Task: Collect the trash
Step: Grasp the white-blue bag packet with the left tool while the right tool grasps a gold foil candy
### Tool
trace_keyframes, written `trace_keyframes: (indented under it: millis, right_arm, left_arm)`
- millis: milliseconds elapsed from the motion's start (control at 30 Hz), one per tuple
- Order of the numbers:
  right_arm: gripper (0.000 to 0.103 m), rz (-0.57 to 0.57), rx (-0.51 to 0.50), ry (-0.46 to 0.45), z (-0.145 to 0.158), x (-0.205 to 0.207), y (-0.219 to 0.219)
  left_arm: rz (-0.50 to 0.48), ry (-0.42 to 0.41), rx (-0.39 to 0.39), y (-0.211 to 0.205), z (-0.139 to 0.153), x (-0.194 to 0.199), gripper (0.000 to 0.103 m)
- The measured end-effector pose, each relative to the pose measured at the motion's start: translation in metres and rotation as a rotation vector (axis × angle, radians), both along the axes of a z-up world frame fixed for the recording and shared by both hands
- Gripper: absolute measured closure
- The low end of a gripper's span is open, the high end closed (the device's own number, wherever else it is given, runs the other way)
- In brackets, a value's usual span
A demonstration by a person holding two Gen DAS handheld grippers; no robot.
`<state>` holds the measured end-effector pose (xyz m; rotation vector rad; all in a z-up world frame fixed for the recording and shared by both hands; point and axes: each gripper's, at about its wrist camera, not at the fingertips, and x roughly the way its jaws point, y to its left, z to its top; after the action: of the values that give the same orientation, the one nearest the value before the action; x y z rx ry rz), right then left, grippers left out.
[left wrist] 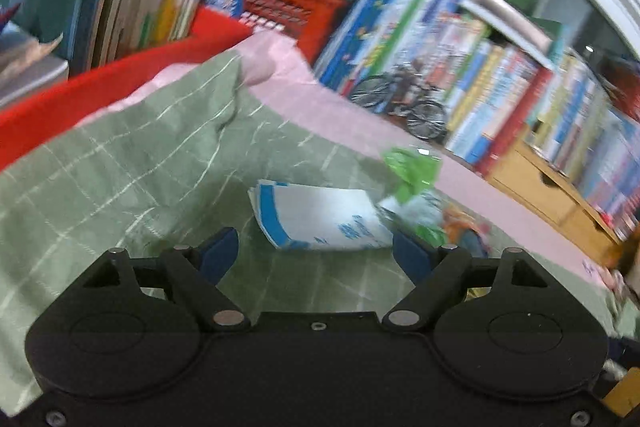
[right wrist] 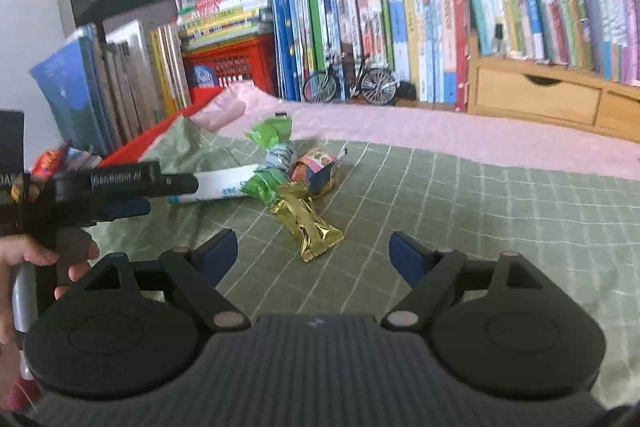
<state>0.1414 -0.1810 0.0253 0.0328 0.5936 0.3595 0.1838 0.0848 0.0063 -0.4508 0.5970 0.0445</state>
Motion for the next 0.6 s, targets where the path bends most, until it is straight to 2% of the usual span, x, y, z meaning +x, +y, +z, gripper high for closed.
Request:
trace_keyframes:
  millis: [133, 200, 233, 267, 333, 433, 533, 567, 600]
  right_arm:
    - [0.014, 0.034, -0.063, 0.035, -0.017, 0.025, 0.021]
    - [0.014, 0.041, -0.111, 0.029, -0.023, 0.033, 0.032]
    - [0.014, 0.047, -0.126, 0.026, -0.025, 0.038, 0.037]
    - [0.014, 0.048, -0.132, 0.026, -0.027, 0.042, 0.040]
    - [0.014, 0.045, -0.131, 0.032, -0.030, 0.052, 0.043]
    - [0.016, 0.056, -0.129, 0.050, -0.034, 0.063, 0.048]
    - [0.040, 0.071, -0.132, 0.072, -0.037, 0.066, 0.052]
    - [0.057, 0.072, -0.126, 0.074, -0.037, 0.065, 0.052]
    - [0.059, 0.071, -0.122, 0.068, -0.036, 0.063, 0.051]
  left_arm:
    - [0.033, -0.001, -0.024, 0.002, -0.013, 0.019, 0.020]
    - [0.030, -0.004, -0.033, 0.002, -0.014, 0.025, 0.027]
    - [0.028, -0.002, -0.039, 0.001, -0.015, 0.028, 0.038]
    - [0.032, -0.004, -0.038, 0.000, -0.015, 0.029, 0.045]
    - [0.021, 0.013, -0.017, -0.004, -0.015, 0.029, 0.083]
    - [-0.003, 0.010, 0.031, -0.009, -0.015, 0.024, 0.090]
    - [-0.034, -0.014, 0.045, -0.010, -0.010, 0.015, 0.094]
    - [-0.043, -0.022, 0.047, -0.010, -0.007, 0.012, 0.094]
    - [-0.053, -0.030, 0.053, -0.010, -0.005, 0.008, 0.095]
